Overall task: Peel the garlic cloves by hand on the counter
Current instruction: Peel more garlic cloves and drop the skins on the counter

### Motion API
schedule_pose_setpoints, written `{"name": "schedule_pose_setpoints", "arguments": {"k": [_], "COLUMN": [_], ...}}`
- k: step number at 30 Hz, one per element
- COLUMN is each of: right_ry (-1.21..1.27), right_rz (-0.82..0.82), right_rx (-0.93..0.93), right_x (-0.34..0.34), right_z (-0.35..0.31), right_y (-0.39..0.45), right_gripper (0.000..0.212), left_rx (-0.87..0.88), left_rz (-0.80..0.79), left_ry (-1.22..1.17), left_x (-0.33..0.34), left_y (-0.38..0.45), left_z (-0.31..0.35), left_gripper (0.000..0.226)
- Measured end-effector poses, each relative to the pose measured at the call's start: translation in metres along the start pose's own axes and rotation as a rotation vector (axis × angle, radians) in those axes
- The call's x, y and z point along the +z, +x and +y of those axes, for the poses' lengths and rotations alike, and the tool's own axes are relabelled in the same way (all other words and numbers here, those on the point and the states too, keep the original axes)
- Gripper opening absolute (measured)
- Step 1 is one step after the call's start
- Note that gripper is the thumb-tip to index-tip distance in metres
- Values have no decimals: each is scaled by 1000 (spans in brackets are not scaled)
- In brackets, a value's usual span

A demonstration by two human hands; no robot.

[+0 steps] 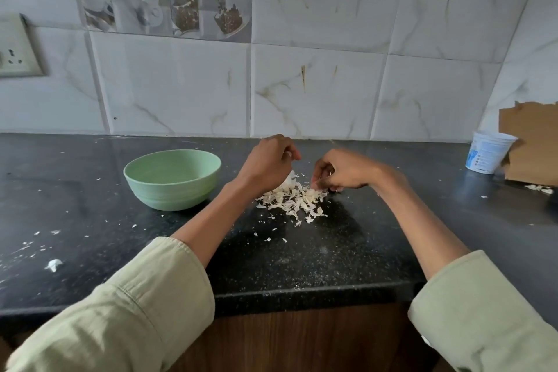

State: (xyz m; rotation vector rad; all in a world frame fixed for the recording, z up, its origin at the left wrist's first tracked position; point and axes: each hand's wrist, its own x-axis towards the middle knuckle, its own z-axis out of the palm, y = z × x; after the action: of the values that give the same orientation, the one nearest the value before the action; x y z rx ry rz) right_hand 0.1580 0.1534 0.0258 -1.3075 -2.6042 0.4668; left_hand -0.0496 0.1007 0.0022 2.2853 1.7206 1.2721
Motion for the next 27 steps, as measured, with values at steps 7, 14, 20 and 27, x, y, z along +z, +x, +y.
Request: {"name": "schedule_pose_setpoints", "arguments": {"k": [7,14,20,27], "right_ry": [48,551,853,788], "right_rz": [-19,290,315,362], "right_rx": [-56,-159,-226,-259], "right_x": [-3,-13,-13,-12], "right_z": [-2,-11,-11,-14], "right_y": [-7,-15,-14,-15], "right_gripper": [15,20,33,29], "left_rx": [-10,-89,-130,-119], "left_rz": [10,-57,-18,58], "left_ry": [-60,-526,-696,-685], "left_x": [-1,-5,-10,-11], "left_y": [-3,-8,-9,-11], "left_z": [3,14,19,20], "left_gripper": [28,27,39,20]}}
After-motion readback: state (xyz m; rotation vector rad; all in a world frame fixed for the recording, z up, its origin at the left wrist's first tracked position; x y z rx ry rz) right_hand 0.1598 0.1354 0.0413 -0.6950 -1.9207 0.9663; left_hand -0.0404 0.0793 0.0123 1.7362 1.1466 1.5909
